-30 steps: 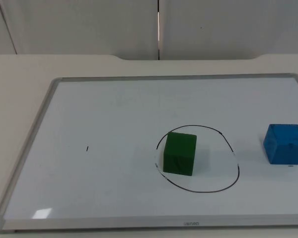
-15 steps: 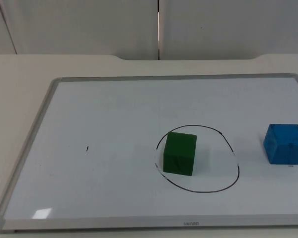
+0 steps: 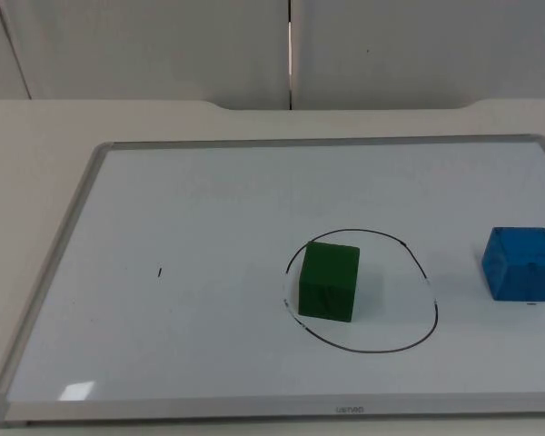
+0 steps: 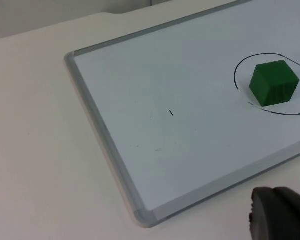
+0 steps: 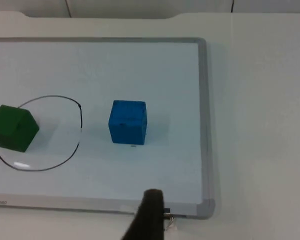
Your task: Push the two cubes into the marked area.
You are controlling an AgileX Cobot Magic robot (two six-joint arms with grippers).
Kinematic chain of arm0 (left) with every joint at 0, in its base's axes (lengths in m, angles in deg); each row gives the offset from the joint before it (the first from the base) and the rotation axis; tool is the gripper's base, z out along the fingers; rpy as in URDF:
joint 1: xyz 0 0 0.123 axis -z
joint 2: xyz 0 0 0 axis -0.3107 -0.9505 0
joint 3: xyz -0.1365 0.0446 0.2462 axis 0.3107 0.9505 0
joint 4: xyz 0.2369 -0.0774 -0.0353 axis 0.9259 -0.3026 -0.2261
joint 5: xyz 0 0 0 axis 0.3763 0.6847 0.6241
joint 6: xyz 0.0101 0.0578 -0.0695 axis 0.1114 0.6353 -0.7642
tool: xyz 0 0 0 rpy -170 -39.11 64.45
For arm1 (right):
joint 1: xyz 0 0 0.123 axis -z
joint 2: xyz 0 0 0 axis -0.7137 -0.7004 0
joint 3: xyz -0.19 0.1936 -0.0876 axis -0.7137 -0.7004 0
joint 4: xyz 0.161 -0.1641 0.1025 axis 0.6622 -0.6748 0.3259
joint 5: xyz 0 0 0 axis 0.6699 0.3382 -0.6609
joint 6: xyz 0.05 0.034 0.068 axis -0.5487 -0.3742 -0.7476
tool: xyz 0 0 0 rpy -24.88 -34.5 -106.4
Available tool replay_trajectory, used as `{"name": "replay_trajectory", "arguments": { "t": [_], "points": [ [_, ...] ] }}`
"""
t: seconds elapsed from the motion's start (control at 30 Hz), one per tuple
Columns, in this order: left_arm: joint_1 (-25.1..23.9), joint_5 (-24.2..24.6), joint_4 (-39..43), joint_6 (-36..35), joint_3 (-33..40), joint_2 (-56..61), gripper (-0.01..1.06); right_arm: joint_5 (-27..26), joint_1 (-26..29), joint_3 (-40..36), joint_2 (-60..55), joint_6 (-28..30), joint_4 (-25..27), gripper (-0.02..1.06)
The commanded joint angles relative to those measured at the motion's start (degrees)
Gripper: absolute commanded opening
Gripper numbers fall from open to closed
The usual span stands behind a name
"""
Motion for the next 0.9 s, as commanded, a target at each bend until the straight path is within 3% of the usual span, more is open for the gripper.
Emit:
{"name": "replay_trajectory", "arguments": {
  "t": [0.0, 0.1, 0.17, 0.2, 0.37, 0.63, 0.87],
  "points": [
    [-0.11, -0.66, -0.13, -0.38, 0.29, 0.23, 0.0, -0.77, 0.34, 1.05, -3.39, 0.08, 0.14, 0.72],
    [-0.11, -0.66, -0.13, -0.38, 0.29, 0.23, 0.0, -2.2, 0.34, 2.13, -11.74, 0.08, -1.05, 0.59],
    [-0.11, -0.66, -0.13, -0.38, 0.29, 0.23, 0.0, -4.06, 0.34, 2.87, -18.06, 0.08, -1.05, 0.43],
    [-0.11, -0.66, -0.13, -0.38, 0.29, 0.23, 0.0, -4.06, 0.34, 2.87, -18.06, 0.08, -1.05, 0.43],
    [-0.11, -0.66, -0.13, -0.38, 0.29, 0.23, 0.0, -11.78, 0.34, 5.23, -32.94, -2.77, -0.65, 0.03],
    [-0.11, -0.66, -0.13, -0.38, 0.29, 0.23, 0.0, -13.75, 0.34, 11.39, -52.03, -3.05, -0.54, 0.0],
    [-0.11, -0.66, -0.13, -0.38, 0.29, 0.23, 0.0, -22.66, 0.34, 15.64, -69.81, -3.05, -0.66, 0.0]
  ]
}}
